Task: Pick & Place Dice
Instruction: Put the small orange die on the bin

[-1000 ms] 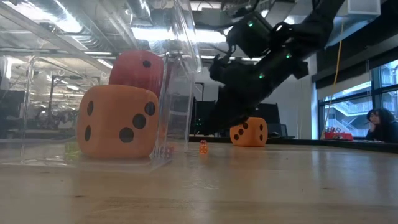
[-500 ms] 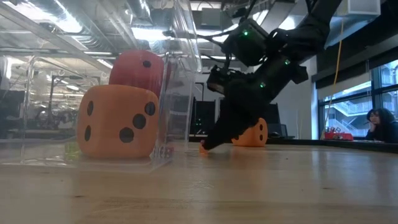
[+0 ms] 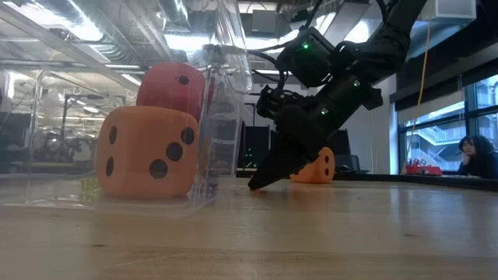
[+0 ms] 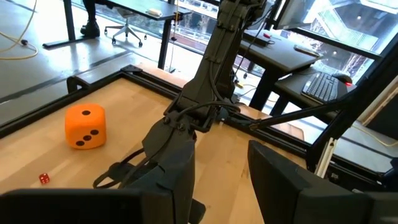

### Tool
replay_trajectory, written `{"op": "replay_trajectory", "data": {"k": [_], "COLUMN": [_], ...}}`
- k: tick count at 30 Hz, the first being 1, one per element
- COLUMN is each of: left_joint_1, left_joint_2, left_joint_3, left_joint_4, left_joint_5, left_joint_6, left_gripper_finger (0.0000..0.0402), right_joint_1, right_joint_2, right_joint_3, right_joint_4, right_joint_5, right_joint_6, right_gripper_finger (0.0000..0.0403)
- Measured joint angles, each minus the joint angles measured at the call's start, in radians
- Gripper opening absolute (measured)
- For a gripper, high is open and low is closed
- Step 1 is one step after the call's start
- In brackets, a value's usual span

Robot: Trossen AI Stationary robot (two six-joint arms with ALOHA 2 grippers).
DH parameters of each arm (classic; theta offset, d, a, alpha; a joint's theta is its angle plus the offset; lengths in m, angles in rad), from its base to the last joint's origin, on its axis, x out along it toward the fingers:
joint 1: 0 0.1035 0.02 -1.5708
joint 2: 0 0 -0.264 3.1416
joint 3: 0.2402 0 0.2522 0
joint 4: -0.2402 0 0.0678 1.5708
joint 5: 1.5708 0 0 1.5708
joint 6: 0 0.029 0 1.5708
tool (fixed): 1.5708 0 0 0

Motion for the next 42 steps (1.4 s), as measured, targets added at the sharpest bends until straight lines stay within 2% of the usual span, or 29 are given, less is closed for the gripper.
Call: {"op": "replay_trajectory", "data": {"k": [11, 28, 42], "left_joint_1": [0.0, -0.016, -0.017], "left_joint_2": [0.0, -0.04, -0.061], "left_joint_3": [0.0, 0.0, 0.0], "left_joint_4": [0.0, -0.001, -0.032], "left_joint_5": [0.0, 0.0, 0.003], "left_joint_6": [-0.005, -0.005, 0.002], "left_gripper_finger": [0.0139, 0.0139, 0.0139], "right_joint_1": [0.0, 0.0, -0.002], "right_joint_2": [0.006, 0.004, -0.161], "right_joint_3": [0.001, 0.003, -0.005], "right_joint_4": [0.0, -0.038, -0.263], "right_joint_5": [0.018, 0.004, 0.003], "right_joint_6": [0.01, 0.118, 0.117], "right_gripper_finger": [0.0049, 0.0049, 0.0049]}}
